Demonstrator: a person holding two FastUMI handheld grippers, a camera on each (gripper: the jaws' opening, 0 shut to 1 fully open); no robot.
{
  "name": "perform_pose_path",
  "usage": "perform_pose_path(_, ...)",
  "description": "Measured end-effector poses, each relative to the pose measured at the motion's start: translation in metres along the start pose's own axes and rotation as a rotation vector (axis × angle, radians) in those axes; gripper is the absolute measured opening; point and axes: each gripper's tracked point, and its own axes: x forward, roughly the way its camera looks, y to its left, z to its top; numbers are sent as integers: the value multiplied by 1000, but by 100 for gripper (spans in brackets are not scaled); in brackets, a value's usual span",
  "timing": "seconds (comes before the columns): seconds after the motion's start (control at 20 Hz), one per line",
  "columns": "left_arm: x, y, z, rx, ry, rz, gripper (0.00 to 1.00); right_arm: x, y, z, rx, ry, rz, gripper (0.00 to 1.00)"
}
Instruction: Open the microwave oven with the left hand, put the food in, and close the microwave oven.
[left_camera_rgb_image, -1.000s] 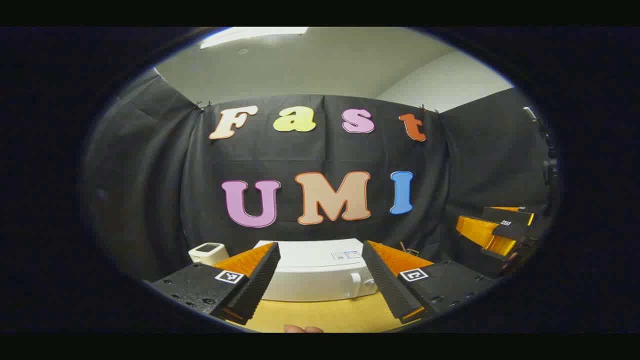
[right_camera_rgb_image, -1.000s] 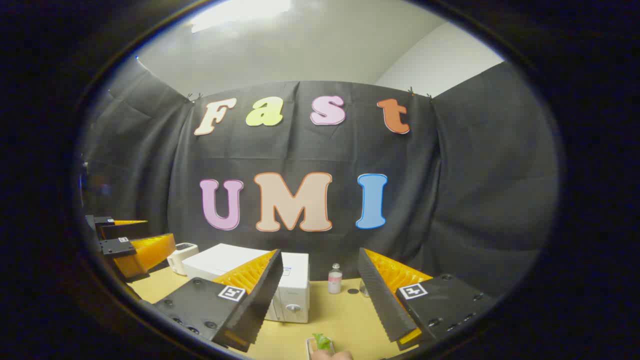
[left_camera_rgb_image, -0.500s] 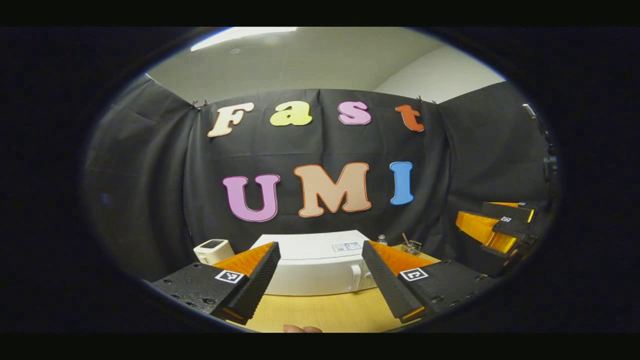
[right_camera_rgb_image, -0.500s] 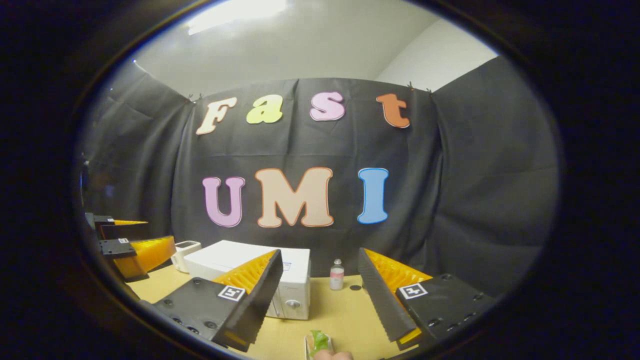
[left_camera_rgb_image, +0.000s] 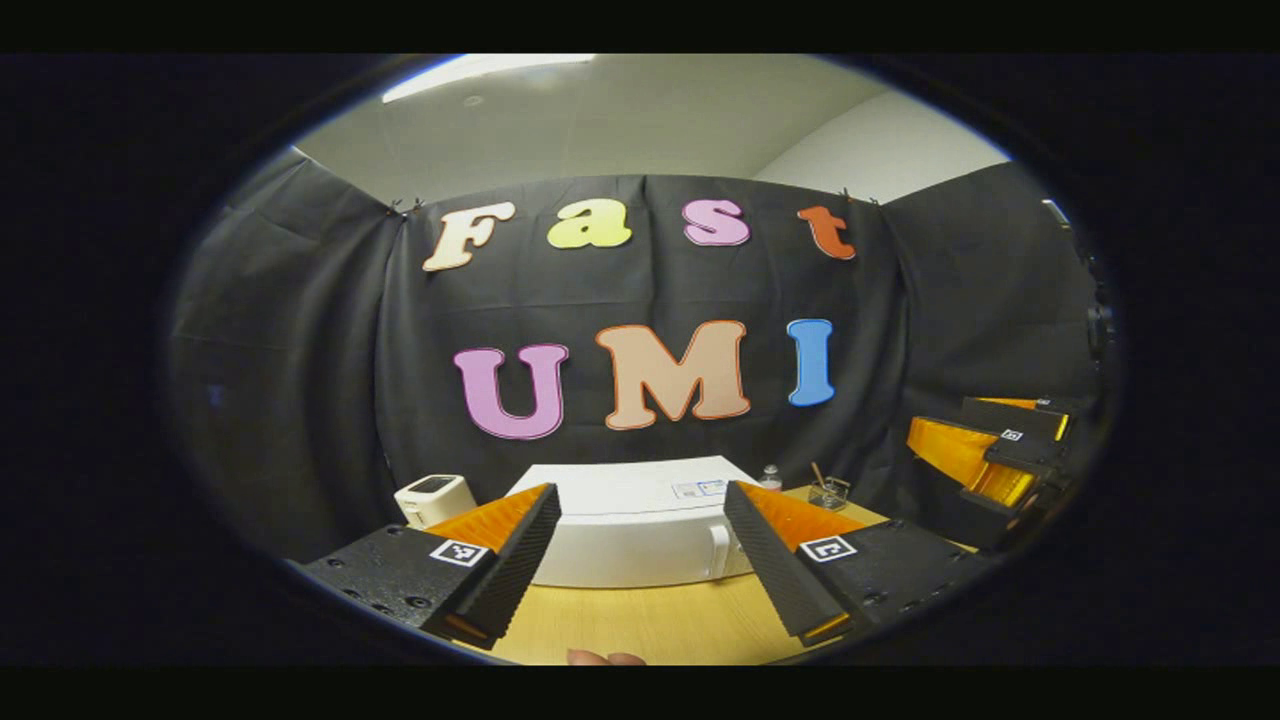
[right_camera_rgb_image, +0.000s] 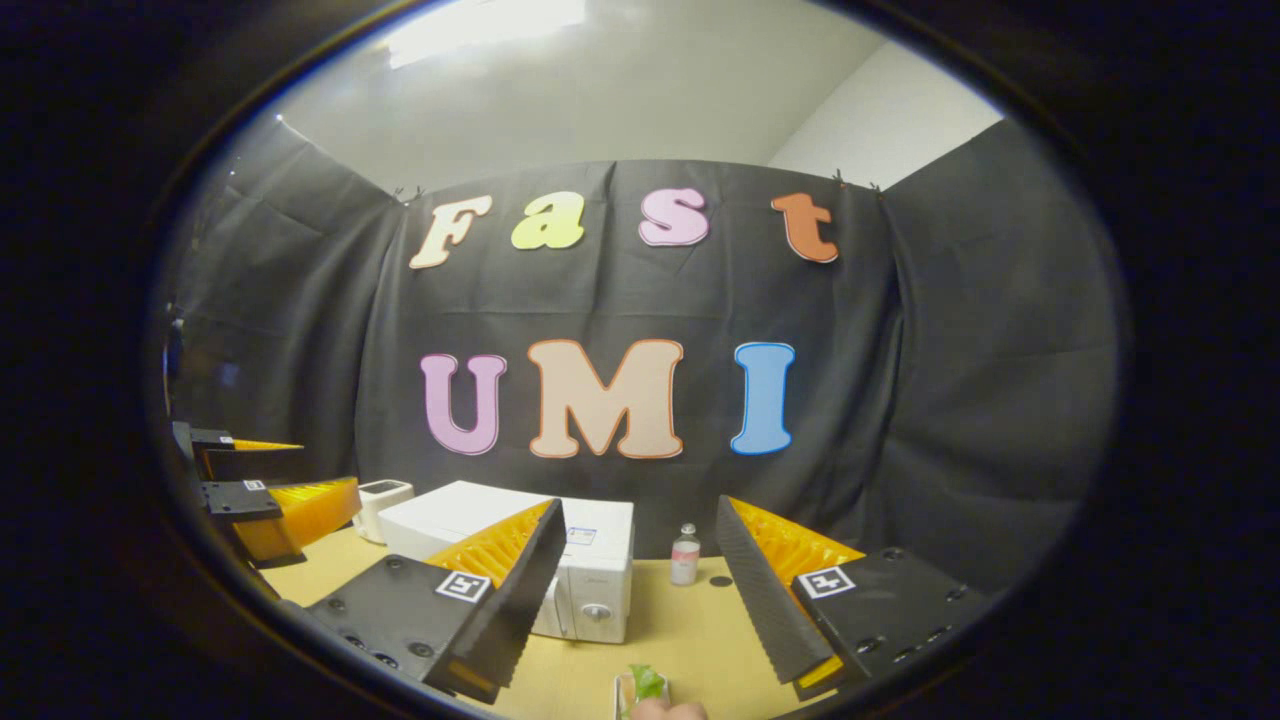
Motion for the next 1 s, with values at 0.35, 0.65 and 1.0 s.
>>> perform_pose_path(0.35,6,-2,-9,-3,-9,-7,97,-4,-1,2,-15,-5,7,92)
perform_pose_path(0.65,46,-27,-94,-15,40,-51,98,-6,-14,7,-23,-16,1,92)
perform_pose_path(1.0,104,-69,-199,14,184,-130,98,-28,-39,12,-41,-5,-43,92)
